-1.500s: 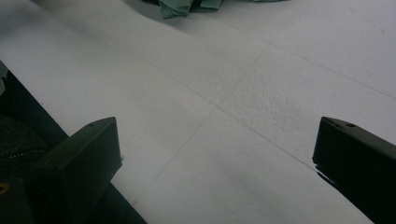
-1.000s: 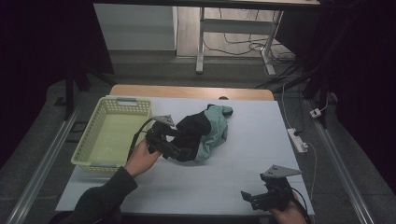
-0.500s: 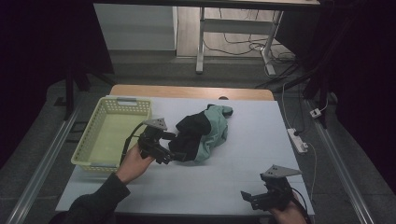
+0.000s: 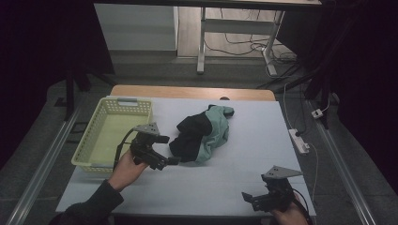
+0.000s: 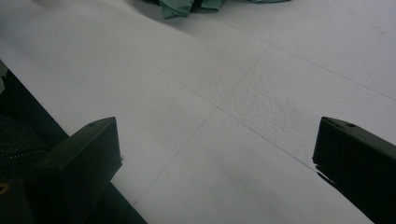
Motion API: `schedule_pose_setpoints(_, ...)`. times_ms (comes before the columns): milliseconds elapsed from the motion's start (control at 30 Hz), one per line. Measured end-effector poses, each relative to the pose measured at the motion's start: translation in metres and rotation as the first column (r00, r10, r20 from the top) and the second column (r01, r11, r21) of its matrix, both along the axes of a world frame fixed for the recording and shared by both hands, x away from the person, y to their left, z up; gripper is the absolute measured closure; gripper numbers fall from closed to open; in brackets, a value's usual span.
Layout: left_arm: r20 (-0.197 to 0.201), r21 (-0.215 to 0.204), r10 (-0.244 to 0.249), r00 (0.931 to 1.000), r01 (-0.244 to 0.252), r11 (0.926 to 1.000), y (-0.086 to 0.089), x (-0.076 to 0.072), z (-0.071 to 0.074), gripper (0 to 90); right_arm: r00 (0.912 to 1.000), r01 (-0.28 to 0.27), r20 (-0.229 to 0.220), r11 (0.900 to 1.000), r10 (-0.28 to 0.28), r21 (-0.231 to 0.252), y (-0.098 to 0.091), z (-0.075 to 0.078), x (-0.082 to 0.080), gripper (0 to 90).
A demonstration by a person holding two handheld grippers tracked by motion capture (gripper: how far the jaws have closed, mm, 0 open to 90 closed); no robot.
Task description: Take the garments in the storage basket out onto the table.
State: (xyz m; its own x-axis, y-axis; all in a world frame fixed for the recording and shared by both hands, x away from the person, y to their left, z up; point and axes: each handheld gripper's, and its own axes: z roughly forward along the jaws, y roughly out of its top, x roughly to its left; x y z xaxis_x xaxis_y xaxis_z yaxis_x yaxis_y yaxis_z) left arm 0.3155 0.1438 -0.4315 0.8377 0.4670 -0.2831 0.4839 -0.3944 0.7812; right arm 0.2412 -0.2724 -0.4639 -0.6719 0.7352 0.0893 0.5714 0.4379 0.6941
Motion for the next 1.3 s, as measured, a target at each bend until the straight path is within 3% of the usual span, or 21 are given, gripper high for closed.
schedule_pose_setpoints(667, -0.028, -0.019, 0.061, 0.9977, -0.062, 0.9979, 0.034, -0.026, -0.009, 0.0, 1.0000, -0.001, 0.004, 1.0000, 0.002, -0.007, 0.001, 0.000, 0.000, 0.8)
schedule_pose_setpoints(1300, -0.031, -0.034, 0.152, 0.9879, -0.153, 0.9876, 0.073, -0.053, -0.015, 0.0, 1.0000, -0.002, 0.004, 0.9998, 0.002, -0.019, 0.002, 0.000, 0.000, 0.8)
